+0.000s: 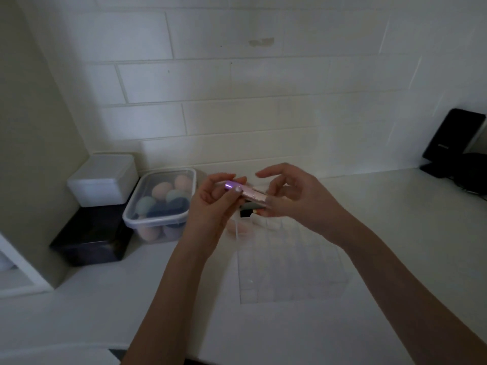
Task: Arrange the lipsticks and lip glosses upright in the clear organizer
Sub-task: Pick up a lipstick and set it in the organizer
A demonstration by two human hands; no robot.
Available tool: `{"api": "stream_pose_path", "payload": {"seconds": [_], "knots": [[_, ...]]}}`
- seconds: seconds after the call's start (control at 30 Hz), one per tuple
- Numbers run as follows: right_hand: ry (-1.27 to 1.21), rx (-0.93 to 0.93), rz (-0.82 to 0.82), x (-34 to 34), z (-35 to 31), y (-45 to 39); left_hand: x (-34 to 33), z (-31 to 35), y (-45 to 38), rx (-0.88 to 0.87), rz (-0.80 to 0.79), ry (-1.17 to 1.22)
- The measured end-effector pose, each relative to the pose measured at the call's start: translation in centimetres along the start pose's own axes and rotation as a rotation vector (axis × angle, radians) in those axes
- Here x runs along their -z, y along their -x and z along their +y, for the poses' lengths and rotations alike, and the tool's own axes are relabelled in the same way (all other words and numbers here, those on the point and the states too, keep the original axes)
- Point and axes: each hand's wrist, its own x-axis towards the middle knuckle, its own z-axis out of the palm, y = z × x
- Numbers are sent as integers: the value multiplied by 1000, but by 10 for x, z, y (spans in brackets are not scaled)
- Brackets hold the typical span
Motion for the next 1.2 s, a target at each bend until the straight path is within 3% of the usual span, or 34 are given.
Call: {"api": "stream_pose_path", "payload": {"seconds": [0.1,0.27,0.43,0.53,0.67,0.8,1.07,1.2], "knots": [[145,-19,-78,-8,-1,1,-1,3,1,-5,-49,35],[127,15,-154,-19,-2,1,-9,4,5,-63,-59,-111],[156,148,117,-27,-9,-1,-7,7,5,-79,143,-256],[145,156,144,-29,-12,0,3,9,17,-158,77,-518],[167,170,109,-31,-13,0,17,4,37,-91,-40,-806],[234,169,39,-35,-13,1,26,-3,44,-24,-28,-823],[282,166,21,-18,-20,1,19,-1,9,-61,-70,-1022],[514,191,-61,-28,-13,1,5,4,-16,-37,-91,-1102]]}}
